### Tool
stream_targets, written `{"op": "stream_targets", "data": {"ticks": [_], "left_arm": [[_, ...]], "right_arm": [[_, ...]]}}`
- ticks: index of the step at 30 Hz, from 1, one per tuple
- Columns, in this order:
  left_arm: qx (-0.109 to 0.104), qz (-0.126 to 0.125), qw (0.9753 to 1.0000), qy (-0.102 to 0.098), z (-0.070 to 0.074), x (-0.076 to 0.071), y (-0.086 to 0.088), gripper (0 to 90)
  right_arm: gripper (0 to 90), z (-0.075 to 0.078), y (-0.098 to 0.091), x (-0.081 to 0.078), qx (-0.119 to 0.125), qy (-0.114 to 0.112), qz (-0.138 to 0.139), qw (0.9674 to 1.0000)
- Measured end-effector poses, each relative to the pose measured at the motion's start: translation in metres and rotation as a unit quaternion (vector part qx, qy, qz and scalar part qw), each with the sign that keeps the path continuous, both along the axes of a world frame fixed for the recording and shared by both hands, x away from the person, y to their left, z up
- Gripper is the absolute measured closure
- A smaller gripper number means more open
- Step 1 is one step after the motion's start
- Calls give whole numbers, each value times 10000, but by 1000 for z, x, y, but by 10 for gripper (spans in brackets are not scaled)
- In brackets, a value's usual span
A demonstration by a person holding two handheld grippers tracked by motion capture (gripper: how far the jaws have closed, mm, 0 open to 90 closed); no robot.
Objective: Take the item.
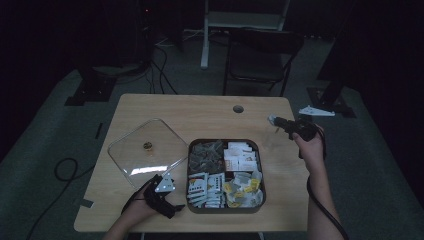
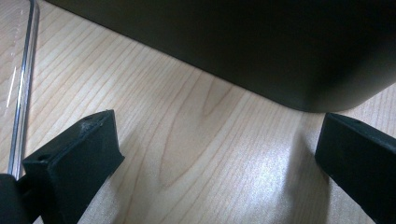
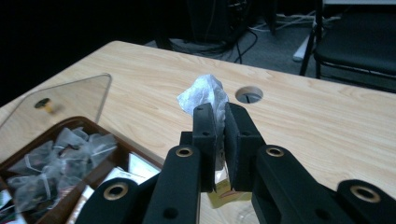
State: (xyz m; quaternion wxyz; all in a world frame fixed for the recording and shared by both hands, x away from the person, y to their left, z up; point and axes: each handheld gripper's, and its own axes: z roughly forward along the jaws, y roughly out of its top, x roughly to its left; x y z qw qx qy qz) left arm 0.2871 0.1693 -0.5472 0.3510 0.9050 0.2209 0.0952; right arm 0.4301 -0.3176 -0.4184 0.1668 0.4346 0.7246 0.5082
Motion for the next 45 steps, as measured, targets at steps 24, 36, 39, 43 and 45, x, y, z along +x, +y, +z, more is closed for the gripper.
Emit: {"op": "stream_targets", "data": {"ticks": [24, 36, 39, 43, 45], "left_arm": [[0, 1, 10000, 2, 0, 0, 0, 4], [2, 0, 10000, 1, 0, 0, 0, 4], [1, 0, 10000, 2, 0, 0, 0, 4], [1, 0, 10000, 1, 0, 0, 0, 4], [2, -1, 10000, 0, 0, 0, 0, 4]], "right_arm": [[812, -40, -10, 13, 111, 509, -268, 9983], [627, -44, -14, 9, 334, 410, -323, 9981], [549, -43, -12, 6, 379, 292, -235, 9986], [456, -43, -12, 1, 448, 191, -107, 9988], [436, -43, -12, -1, 454, 142, -69, 9988]]}}
